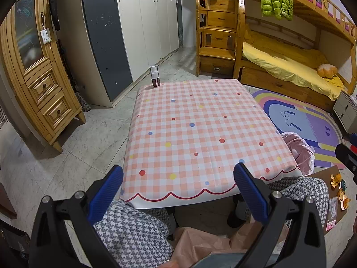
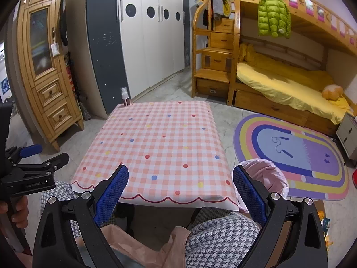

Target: Collect trash

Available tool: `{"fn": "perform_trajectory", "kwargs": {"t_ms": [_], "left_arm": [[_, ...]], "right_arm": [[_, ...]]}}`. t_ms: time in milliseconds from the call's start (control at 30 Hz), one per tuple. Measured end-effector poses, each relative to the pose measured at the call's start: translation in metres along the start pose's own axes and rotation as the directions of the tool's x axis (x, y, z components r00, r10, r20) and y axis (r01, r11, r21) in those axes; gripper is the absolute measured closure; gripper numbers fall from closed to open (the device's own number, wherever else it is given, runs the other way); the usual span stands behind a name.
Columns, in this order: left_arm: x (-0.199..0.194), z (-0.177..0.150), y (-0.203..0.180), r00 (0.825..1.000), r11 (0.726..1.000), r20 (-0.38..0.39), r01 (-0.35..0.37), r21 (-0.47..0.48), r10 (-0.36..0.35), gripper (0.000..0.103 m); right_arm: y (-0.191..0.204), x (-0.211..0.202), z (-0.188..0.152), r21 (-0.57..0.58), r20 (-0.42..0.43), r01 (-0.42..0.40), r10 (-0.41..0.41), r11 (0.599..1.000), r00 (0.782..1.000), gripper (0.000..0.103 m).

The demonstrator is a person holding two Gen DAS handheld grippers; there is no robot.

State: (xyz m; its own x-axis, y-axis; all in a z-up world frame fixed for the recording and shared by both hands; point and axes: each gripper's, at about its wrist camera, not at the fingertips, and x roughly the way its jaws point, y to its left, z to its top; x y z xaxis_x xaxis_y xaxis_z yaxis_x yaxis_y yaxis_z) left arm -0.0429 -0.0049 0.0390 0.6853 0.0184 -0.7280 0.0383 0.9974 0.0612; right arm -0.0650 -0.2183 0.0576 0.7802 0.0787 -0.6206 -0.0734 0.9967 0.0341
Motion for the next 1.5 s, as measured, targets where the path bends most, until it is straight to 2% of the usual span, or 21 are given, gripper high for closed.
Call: {"fn": "perform_trajectory", "kwargs": {"t_ms": [1500], "left_arm": [[0.0055,-0.0022,-0.0044,1.000,1.000,-0.008,-0.001,0.001,0.001,0.007]], "right_arm": [[0.0025,0.0019,0.0000,-0.003,-0.005,-0.005,0.005,1.000,1.000,0.010]]}}
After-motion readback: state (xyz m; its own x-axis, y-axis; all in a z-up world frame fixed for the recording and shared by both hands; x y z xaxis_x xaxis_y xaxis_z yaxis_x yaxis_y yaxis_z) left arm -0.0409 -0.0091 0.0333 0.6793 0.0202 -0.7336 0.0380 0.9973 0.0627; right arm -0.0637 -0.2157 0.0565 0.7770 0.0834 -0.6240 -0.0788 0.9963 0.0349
